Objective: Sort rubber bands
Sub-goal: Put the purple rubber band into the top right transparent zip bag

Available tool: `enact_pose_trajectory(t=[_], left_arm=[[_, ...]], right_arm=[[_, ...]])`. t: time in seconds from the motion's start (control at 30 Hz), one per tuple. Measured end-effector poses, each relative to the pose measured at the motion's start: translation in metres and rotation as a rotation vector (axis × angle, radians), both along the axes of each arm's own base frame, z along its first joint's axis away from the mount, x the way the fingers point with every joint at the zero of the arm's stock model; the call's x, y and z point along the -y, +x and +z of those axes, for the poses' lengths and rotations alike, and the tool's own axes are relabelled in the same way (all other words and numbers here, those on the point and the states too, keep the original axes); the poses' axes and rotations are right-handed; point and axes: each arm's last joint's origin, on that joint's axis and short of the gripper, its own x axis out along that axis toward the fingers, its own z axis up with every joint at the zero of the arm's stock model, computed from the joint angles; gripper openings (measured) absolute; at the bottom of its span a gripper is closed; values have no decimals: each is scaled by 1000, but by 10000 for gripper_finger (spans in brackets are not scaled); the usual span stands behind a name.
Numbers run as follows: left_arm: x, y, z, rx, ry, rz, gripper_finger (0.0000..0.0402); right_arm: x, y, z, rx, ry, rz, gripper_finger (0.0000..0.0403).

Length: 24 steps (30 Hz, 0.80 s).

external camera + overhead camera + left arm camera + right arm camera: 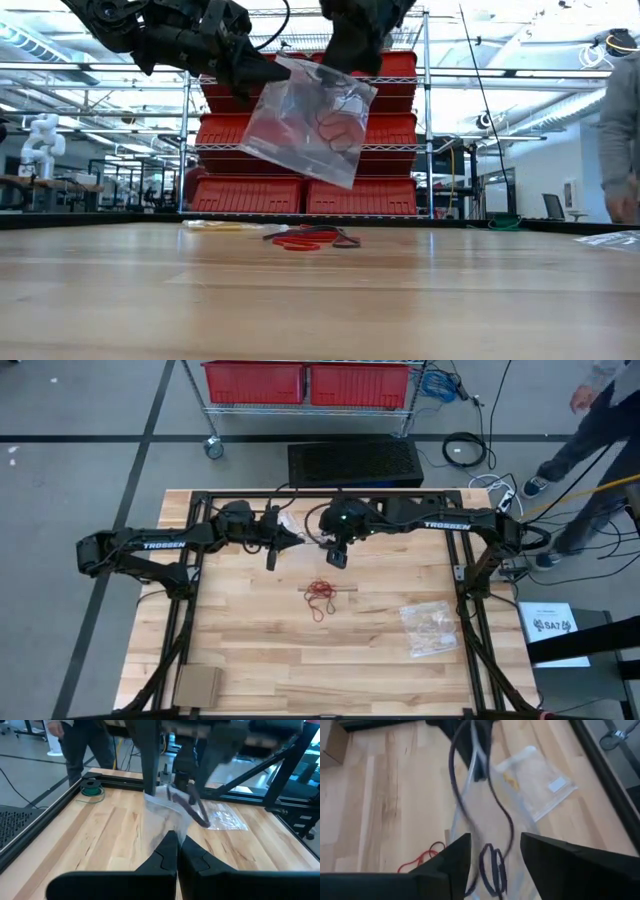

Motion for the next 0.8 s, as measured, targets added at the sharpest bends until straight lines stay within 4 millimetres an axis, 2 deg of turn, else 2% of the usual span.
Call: enact_pose_trajectory(t=[0.17, 0.57, 0.7, 0.8], left_arm=[[1, 0, 0, -1, -1, -3, 0], [1, 0, 0, -1, 0, -6, 0], [1, 0, 0, -1, 3, -6, 0], [1, 0, 0, -1, 3, -6, 0]], right_arm=[[5, -10, 13, 36, -7, -20, 151], [2, -12, 17, 49, -19, -8, 80], [-5, -12, 20, 59, -19, 12, 84], [-8, -6, 11, 35, -10, 14, 100]])
